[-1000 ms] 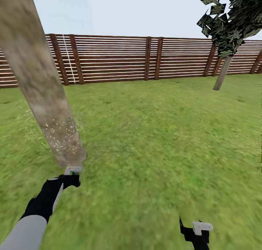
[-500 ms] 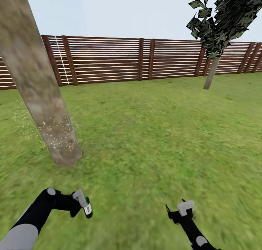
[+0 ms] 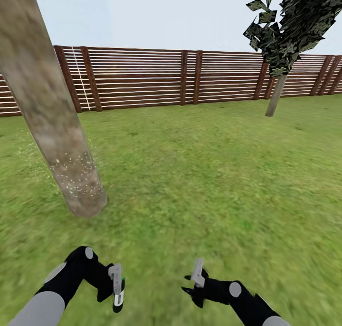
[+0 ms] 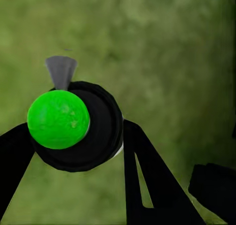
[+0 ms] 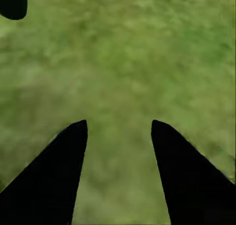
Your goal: In the garden, pick up the pesticide atomizer on the floor and spray pesticide onto both trees until each tree trunk is fully covered.
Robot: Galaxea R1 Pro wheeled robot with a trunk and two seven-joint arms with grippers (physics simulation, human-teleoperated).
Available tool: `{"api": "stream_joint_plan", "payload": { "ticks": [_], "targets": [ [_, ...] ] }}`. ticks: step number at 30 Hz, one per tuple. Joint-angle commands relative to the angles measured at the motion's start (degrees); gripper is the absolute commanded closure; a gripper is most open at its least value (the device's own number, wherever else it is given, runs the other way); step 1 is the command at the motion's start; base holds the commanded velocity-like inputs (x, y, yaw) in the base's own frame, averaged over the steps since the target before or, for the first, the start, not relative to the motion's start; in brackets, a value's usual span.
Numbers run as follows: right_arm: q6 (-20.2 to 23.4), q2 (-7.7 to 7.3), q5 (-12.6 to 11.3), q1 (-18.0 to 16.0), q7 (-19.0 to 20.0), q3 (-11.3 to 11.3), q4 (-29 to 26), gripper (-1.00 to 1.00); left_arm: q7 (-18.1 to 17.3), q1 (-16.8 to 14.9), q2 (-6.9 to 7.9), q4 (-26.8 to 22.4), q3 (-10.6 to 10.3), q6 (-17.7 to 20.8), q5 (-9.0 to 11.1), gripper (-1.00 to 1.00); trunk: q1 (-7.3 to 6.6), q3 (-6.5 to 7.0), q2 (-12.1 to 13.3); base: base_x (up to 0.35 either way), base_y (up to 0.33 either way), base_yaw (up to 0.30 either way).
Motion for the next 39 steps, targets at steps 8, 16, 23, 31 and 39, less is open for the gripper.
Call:
{"api": "stream_joint_plan", "payload": {
  "ticks": [8, 16, 23, 31, 39],
  "targets": [
    [0.01, 4.81, 0.05, 0.00, 7.53, 0.25, -2.22, 1.00, 1.50, 0.16, -4.74, -0.07, -1.72, 0.19, -2.53, 1.00, 0.00, 0.00, 0.00, 0.000, 0.000, 0.000],
    [0.01, 6.95, 0.03, 0.00, 7.59, 0.27, -2.37, 1.00, 2.81, 0.23, -8.47, -0.07, -2.26, 0.76, -6.17, 1.00, 0.00, 0.00, 0.00, 0.000, 0.000, 0.000],
    [0.01, 7.01, 0.03, 0.00, 7.53, 0.27, -2.45, 1.00, 6.08, 0.58, -10.76, 0.23, -3.48, 0.89, -9.24, 1.00, 0.00, 0.00, 0.00, 0.000, 0.000, 0.000],
    [0.01, 7.01, 0.03, 0.00, 7.52, 0.27, -2.45, 1.00, 6.53, 0.50, -11.25, 5.20, -7.19, 0.84, -8.90, 1.00, 0.00, 0.00, 0.00, 0.000, 0.000, 0.000],
    [0.01, 7.01, 0.03, 0.00, 7.52, 0.24, -2.45, 1.00, 6.00, 0.30, -10.95, 5.38, -6.97, 0.16, -4.92, 1.00, 0.00, 0.00, 0.00, 0.000, 0.000, 0.000]
  ]
}}
